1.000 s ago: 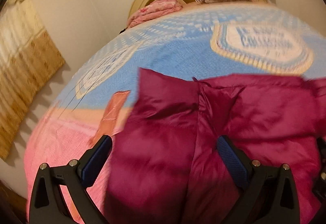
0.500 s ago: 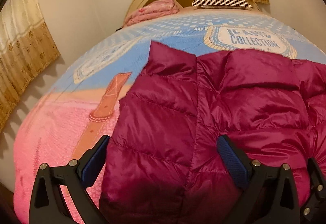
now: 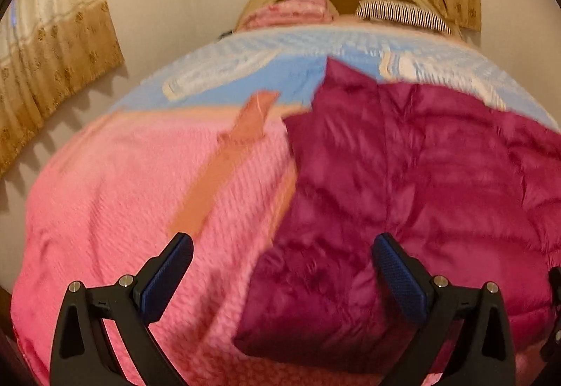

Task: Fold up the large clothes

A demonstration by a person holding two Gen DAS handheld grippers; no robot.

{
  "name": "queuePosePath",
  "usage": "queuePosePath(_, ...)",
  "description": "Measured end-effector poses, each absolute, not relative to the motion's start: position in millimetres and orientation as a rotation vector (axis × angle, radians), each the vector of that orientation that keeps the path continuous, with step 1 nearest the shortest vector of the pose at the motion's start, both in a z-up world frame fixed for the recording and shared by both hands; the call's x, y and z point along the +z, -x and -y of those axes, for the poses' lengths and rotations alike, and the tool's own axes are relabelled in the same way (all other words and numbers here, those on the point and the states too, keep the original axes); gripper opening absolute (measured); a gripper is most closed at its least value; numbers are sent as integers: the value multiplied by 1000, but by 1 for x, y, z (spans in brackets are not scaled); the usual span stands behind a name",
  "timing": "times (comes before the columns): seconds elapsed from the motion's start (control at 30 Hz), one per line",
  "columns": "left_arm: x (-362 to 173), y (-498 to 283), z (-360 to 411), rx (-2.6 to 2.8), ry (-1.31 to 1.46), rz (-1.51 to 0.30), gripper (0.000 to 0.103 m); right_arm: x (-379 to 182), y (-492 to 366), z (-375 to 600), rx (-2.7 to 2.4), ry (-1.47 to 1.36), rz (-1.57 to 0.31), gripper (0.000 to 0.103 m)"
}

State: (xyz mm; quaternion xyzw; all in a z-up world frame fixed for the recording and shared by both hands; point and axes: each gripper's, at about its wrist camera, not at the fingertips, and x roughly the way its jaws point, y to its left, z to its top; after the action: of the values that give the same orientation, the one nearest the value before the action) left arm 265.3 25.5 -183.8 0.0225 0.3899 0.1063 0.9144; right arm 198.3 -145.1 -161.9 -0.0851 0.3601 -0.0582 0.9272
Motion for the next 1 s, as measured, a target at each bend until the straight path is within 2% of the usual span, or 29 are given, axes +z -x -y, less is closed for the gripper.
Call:
queuePosePath(0.17, -191, -263, -27, 197, 2, -806, 102, -176, -201, 146, -120, 181, -754, 102)
queuePosePath(0.33, -195, -264, -27, 165, 25, -823, 102, -158, -192, 147, -95, 156, -698, 102)
queuePosePath(0.4, -197, -265, -26, 151, 29, -825, 101, -169, -198, 139, -89, 205, -745, 102)
queuePosePath(0.43, -197, -265, -24, 141, 27, -826, 97, -176, -199, 135, -98, 237, -751, 102)
queuePosePath(0.53, -197, -266, -15, 85, 21, -833, 76, -186, -205, 129, -128, 287, -775, 102)
queuePosePath(0.6, -198, -266, -10, 70, 12, -835, 68, -187, -207, 126, -136, 300, -781, 102)
queuePosePath(0.63, -197, -266, -7, 57, 6, -831, 53, -188, -207, 126, -138, 296, -782, 102)
queuePosePath(0.67, -195, -265, -3, 31, -4, -826, 32, -188, -207, 127, -139, 295, -781, 102)
queuePosePath(0.77, -187, -257, 12, 31, -80, -788, 11, -188, -206, 126, -149, 295, -775, 102)
queuePosePath(1.0, -153, -235, -12, 38, -63, -710, 6, -186, -207, 111, -186, 299, -770, 102)
